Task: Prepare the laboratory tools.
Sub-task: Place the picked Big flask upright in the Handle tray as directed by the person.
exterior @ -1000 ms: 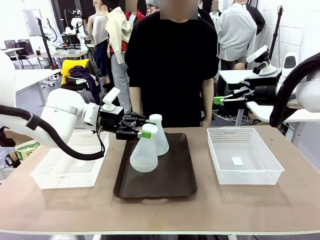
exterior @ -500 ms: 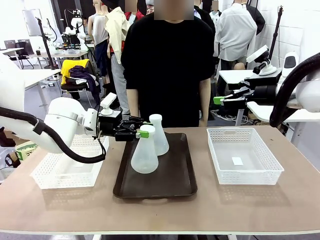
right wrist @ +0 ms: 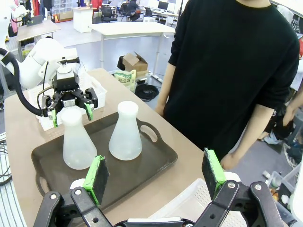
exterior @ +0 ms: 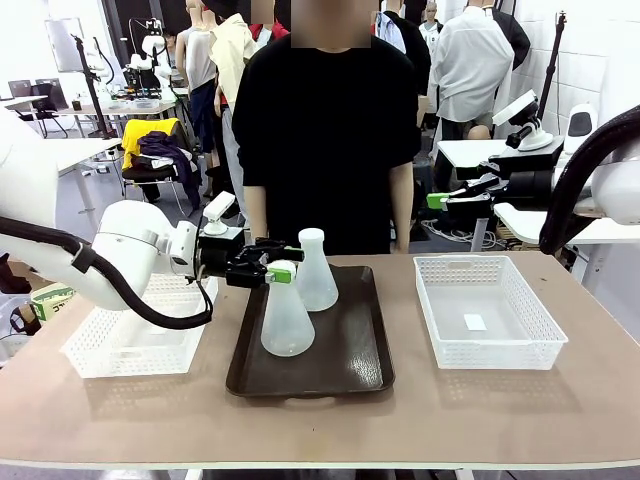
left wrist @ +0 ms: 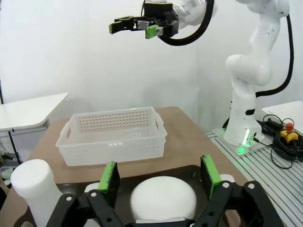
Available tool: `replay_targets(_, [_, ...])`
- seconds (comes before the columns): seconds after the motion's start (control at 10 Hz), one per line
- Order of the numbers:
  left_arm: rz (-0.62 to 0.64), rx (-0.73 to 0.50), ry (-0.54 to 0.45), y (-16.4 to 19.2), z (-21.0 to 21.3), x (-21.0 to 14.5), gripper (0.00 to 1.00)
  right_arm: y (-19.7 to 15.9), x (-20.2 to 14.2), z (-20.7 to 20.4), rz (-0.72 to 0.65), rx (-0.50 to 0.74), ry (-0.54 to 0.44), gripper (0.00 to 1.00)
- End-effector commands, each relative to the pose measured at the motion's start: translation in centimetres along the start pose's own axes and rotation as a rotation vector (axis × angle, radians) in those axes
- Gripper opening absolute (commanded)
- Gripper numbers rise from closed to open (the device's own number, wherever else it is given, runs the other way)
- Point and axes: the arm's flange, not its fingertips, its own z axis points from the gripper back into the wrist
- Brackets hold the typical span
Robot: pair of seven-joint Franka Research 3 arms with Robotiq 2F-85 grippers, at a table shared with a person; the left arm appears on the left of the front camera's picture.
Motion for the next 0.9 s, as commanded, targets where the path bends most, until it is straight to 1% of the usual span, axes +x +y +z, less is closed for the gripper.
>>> replay_targets(0.0, [0.021, -0.019, 0.012, 0.3, 0.4, 0.7, 1.0, 0.1, -0.2, 0.0, -0.015, 0.006, -0.006, 1.0])
replay_targets(0.1, [0.039, -0.013, 0.036, 0.0, 0.5, 0.8, 1.0, 0.1, -0.2, 0.0, -0.015, 0.006, -0.006, 1.0])
replay_targets(0.2, [0.067, -0.003, 0.085, -0.2, 0.8, 0.9, 1.0, 0.1, -0.2, 0.0, -0.015, 0.006, -0.006, 1.0])
replay_targets(0.6, [0.095, 0.044, 0.096, -0.7, 1.9, 0.9, 1.0, 0.1, -0.2, 0.0, -0.015, 0.006, -0.006, 1.0])
replay_targets(0.7, [0.128, 0.053, 0.086, -0.5, 2.1, 0.8, 1.0, 0.1, -0.2, 0.0, -0.015, 0.006, -0.006, 1.0])
replay_targets(0.8, [0.081, 0.032, 0.077, -0.2, 1.7, 0.5, 1.0, 0.1, -0.2, 0.0, -0.015, 0.006, -0.006, 1.0])
